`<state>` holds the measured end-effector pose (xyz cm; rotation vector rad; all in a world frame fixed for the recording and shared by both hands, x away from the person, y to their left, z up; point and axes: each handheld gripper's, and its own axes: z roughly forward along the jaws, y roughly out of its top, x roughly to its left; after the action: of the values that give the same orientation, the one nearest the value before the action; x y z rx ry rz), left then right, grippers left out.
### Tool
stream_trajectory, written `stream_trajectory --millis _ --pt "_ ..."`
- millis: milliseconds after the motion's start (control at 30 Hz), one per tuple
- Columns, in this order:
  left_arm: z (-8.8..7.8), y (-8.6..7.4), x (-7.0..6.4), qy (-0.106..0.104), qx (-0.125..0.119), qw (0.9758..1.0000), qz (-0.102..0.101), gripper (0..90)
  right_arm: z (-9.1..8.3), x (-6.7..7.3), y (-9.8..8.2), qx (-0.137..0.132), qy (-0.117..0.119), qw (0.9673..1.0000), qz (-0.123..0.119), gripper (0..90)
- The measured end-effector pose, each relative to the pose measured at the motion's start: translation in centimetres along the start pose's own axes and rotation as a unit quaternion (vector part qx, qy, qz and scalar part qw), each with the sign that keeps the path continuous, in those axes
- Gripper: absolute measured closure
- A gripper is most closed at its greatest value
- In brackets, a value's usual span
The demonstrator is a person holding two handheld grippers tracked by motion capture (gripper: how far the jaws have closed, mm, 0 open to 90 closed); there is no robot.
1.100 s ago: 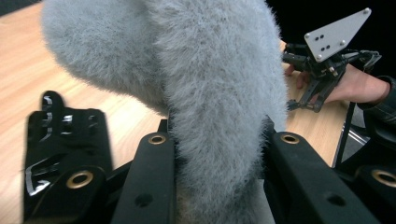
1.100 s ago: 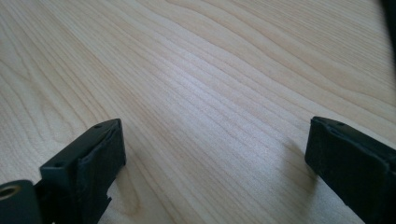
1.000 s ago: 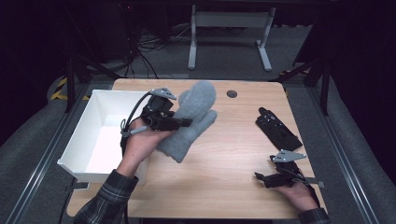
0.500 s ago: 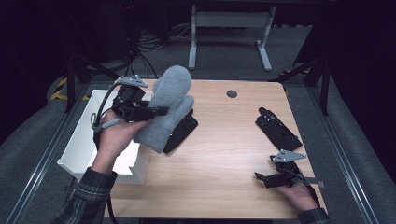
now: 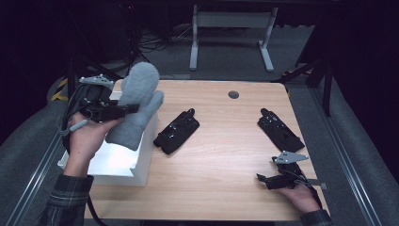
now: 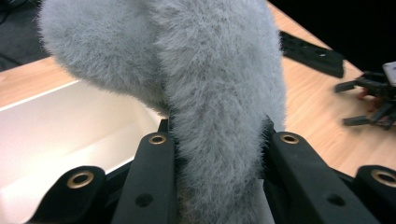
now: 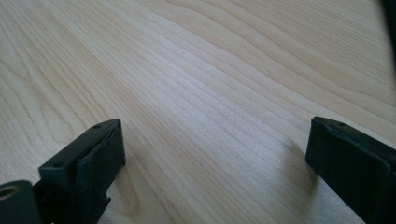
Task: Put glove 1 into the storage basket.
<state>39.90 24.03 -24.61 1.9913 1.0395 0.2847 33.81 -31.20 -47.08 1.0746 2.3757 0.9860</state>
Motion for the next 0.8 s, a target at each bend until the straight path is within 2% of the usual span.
stream_trajectory --millis 33,67,433,633,800 --pt "-0.1 -0.2 0.4 0.004 0.001 1.0000 -0.001 71.9 0.0 0.0 0.0 0.000 0.000 1.0000 0.000 4.9" --pt "-0.2 -0.7 1.1 0.013 0.003 0.9998 -0.013 71.9 0.0 0.0 0.0 0.000 0.000 1.0000 0.000 4.8" --pt "0.7 -3.6 3.9 0.038 0.023 0.9976 -0.053 71.8 0.0 0.0 0.0 0.001 -0.001 1.0000 0.001 4.5" --pt "1.9 -5.2 5.1 0.041 0.039 0.9959 -0.071 71.8 0.0 0.0 0.0 0.001 -0.002 1.0000 0.001 4.4" --pt "3.5 -6.8 6.3 0.043 0.059 0.9931 -0.091 71.8 0.0 0.0 0.0 0.001 -0.002 1.0000 0.001 4.4"
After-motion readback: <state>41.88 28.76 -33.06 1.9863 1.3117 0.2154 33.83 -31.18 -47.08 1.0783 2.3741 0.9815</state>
